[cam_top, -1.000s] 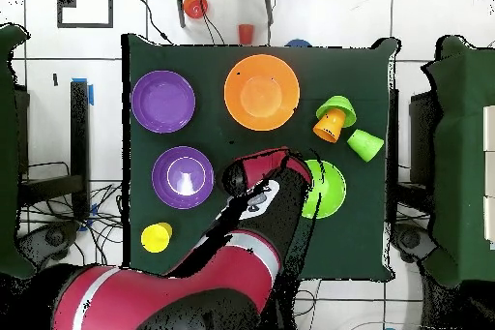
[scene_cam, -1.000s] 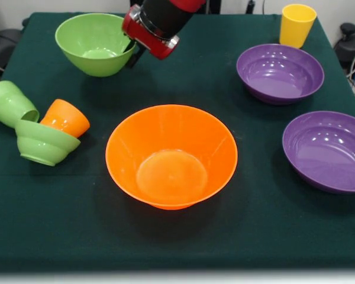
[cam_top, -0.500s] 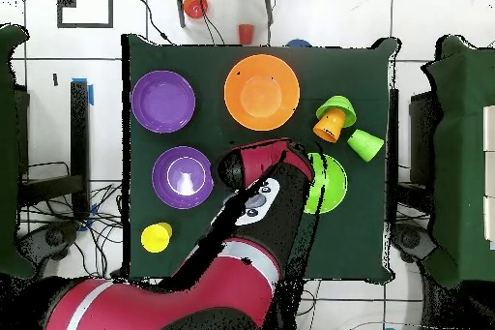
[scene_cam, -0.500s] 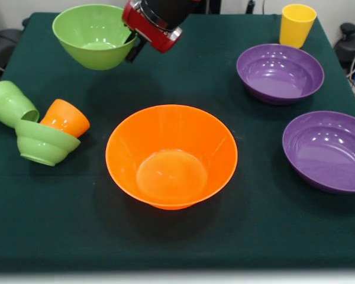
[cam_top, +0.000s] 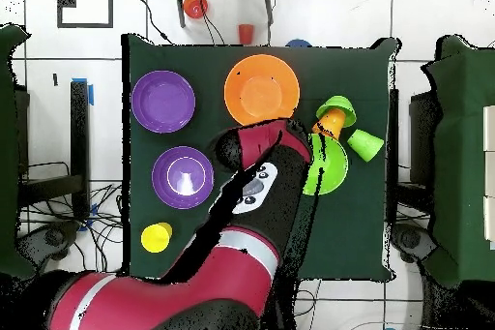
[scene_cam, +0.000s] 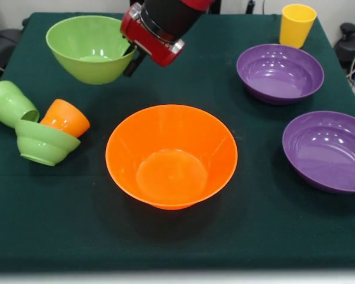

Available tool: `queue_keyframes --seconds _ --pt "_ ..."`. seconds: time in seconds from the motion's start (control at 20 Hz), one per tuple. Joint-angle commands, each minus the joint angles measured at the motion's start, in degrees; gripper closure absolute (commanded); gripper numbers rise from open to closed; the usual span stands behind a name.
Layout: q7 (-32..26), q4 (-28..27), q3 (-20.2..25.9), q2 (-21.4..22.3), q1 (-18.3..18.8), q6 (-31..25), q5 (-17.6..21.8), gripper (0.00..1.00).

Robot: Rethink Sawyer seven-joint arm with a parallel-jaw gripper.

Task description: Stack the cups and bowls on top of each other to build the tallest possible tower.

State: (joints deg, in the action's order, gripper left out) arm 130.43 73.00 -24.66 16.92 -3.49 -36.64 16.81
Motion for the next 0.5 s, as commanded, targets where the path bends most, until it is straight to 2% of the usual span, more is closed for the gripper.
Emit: queue_keyframes --seconds 0.05,0.35,0.5 --pt "4.2 -13.9 5.7 -7.0 0.6 -8.3 -3.6 1.0" --pt "6.5 -17.4 4.2 -8.8 -0.5 -9.6 -5.2 1.0" --pt "7.9 -16.7 3.8 -8.8 -1.3 -9.3 -6.1 1.0"
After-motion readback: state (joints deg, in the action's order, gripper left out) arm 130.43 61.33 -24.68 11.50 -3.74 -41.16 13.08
